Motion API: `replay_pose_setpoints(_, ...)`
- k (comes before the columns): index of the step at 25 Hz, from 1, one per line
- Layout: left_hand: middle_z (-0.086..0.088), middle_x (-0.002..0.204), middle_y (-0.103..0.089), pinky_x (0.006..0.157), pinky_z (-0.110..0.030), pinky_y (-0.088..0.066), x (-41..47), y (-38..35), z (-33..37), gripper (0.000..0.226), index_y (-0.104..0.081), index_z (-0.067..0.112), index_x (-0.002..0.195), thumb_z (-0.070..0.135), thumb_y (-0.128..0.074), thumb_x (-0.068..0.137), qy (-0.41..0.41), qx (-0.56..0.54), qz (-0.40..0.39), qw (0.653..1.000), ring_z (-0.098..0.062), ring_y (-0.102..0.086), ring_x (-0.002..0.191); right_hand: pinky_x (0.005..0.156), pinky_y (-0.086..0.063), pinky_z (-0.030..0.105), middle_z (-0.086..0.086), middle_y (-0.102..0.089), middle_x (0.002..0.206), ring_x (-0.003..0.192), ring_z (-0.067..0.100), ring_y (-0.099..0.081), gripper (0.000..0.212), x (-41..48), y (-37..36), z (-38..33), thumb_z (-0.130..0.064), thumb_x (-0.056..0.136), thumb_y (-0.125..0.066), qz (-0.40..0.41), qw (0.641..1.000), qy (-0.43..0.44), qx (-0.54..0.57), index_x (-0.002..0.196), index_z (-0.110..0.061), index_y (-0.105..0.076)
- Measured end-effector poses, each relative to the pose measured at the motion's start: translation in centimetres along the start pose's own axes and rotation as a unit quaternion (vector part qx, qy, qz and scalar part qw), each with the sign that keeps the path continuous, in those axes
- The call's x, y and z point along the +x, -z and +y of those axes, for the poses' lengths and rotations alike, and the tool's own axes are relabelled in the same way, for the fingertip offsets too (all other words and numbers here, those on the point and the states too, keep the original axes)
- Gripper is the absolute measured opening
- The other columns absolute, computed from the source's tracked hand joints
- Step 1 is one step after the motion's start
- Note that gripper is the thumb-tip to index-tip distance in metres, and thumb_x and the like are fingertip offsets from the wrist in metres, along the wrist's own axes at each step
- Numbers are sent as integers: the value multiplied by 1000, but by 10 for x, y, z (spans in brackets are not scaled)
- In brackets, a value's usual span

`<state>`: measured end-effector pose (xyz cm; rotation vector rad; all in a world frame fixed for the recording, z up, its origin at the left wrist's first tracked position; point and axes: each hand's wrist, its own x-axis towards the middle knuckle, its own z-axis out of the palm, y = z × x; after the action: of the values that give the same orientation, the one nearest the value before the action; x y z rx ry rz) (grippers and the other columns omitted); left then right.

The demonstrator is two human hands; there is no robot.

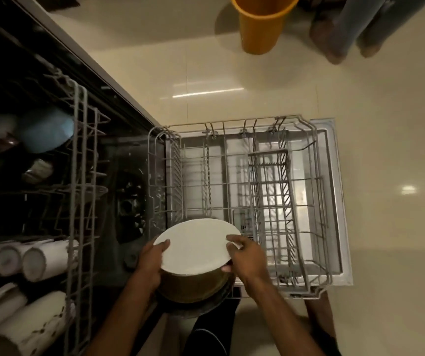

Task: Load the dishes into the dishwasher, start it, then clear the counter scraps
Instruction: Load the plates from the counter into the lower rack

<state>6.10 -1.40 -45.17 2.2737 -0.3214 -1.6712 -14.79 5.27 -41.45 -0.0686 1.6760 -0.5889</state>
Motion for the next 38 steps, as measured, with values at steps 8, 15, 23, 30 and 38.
replay_pose_setpoints(8, -25, 129, -61, 89, -43, -48, 19, 13, 12, 36, -56, 3, 134, 4, -52, 98, 5, -22, 10, 1000, -37, -61, 105, 46, -55, 22, 12, -55, 140, 56, 18, -71, 33, 3, -30, -12, -13, 103, -48, 13, 998, 9, -56, 134, -15, -59)
replay_pose_setpoints(15, -9, 79, -58, 33, -13, -37, 32, -7, 36, 33, -55, 4, 133, 5, -47, 101, 24, 55, 44, 997, -13, -51, 49, 66, -62, 33, 24, -60, 131, 61, 19, -67, 51, 31, -28, -26, 10, 94, -51, -23, 998, -58, -24, 143, -5, -49)
replay_pose_setpoints(23, -26, 112, -60, 30, -8, -30, -7, 9, 39, 38, -53, -3, 135, -5, -37, 101, -25, 105, 31, 994, -1, -48, 30, 64, -62, 45, 16, -64, 116, 78, 34, -73, 39, 4, -32, -4, -21, 98, -58, 35, 997, -11, -61, 130, -11, -36)
replay_pose_setpoints(30, -13, 80, -61, 33, -13, -33, -10, 21, 28, 33, -57, -7, 128, -2, -40, 101, -16, 144, 65, 987, -13, -53, 51, 50, -60, 32, 16, -64, 109, 55, 26, -72, 49, -5, -35, -1, -10, 96, -59, 8, 999, -38, 32, 137, -8, -33)
replay_pose_setpoints(38, -19, 88, -63, 31, -8, -31, 5, -4, 37, 32, -56, -2, 131, 1, -42, 102, -49, 162, 45, 985, -12, -52, 46, 46, -57, 26, 18, -57, 128, 77, 35, -73, 47, 13, -27, 4, -11, 98, -57, 39, 999, -25, -12, 139, -3, -37)
